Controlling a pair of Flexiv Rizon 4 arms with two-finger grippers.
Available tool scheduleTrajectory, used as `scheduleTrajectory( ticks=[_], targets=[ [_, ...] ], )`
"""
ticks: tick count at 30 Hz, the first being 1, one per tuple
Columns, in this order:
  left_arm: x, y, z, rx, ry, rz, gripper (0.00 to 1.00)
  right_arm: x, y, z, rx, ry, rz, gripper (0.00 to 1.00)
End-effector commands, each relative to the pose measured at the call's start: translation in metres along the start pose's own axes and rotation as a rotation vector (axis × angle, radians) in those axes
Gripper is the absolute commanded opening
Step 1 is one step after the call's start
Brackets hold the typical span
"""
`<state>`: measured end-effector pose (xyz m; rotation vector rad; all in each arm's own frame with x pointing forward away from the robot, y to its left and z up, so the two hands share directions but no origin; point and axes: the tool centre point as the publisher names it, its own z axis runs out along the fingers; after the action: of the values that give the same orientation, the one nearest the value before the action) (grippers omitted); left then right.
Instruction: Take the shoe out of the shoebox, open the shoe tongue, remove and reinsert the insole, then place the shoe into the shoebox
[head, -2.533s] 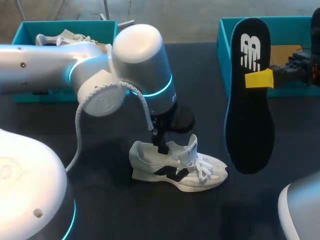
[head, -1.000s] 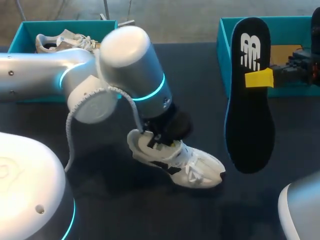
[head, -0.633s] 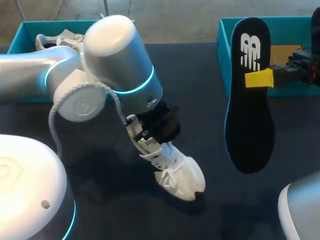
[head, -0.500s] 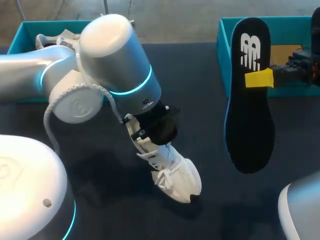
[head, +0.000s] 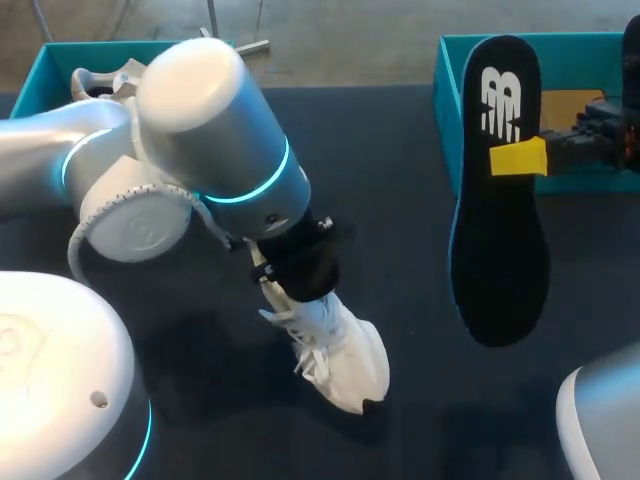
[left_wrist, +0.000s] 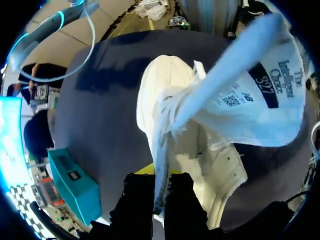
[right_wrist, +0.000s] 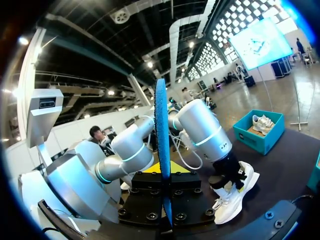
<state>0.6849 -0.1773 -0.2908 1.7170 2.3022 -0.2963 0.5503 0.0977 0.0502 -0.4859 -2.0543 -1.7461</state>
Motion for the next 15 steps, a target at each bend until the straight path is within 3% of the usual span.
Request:
scheduleTrajectory(
  ticks=[1, 5, 15],
  targets=[
    [0.003, -0.009, -0.001, 0.027, -0.012, 0.109, 0.00, -0.003, 0.004, 0.002, 0.008, 0.004, 0.001, 0.00],
    [0.004, -0.018, 0.002, 0.072, -0.013, 0.199, 0.00, -0.003, 0.004, 0.002, 0.008, 0.004, 0.001, 0.00],
    [0.006, -0.044, 0.020, 0.093, 0.031, 0.324, 0.00, -0.003, 0.004, 0.002, 0.008, 0.004, 0.001, 0.00]
  ],
)
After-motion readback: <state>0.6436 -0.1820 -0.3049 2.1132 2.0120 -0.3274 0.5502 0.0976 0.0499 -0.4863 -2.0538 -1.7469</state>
